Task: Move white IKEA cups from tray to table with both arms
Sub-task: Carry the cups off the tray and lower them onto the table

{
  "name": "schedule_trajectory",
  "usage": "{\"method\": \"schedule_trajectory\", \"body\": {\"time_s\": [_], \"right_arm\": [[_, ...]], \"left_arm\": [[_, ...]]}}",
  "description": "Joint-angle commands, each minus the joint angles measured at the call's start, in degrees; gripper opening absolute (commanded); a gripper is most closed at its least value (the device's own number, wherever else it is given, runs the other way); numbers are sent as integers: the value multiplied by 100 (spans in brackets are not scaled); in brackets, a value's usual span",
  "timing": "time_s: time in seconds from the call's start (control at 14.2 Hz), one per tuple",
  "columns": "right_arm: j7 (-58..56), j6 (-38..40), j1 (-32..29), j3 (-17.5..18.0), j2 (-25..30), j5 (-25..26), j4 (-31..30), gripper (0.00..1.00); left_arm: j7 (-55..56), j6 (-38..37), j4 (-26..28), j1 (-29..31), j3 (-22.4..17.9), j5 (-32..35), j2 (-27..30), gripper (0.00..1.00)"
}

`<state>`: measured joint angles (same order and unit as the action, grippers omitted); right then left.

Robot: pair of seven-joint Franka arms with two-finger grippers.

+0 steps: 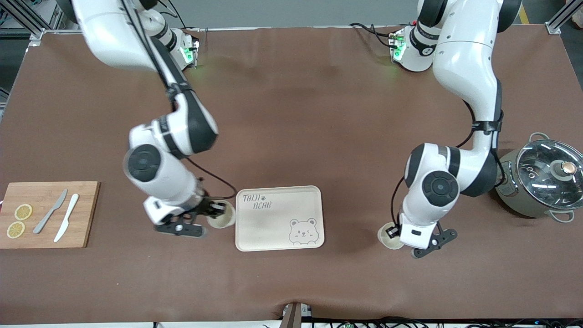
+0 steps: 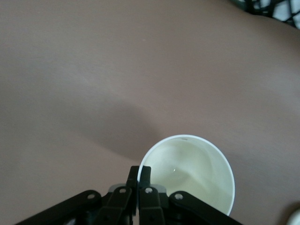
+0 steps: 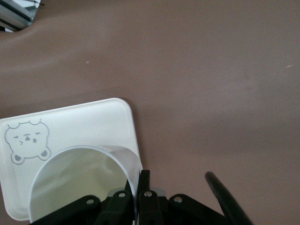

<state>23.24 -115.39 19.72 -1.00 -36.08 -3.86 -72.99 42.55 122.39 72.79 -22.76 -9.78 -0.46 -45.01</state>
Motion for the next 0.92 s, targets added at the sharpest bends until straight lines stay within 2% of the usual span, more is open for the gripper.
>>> {"method": "schedule_trajectory", "body": {"time_s": [0.0,0.35,0.71,0.85], "right_arm": [[-914,288,-503,109,276,-98,-181,0],[-2619,394,-1311,109,294,-246,-216,0],[-3762,289,-1848,109,206,-405,-382,0],[-4255,149,-2033,100,101,-737,-453,0]], "left_arm": [[-290,-48,227,245,64,55,151,0],[-783,-40,306,737,64,64,107,0],[-1108,-22,306,1133,64,90,45,0],[-1143,4,306,1230,64,99,-33,0]]}}
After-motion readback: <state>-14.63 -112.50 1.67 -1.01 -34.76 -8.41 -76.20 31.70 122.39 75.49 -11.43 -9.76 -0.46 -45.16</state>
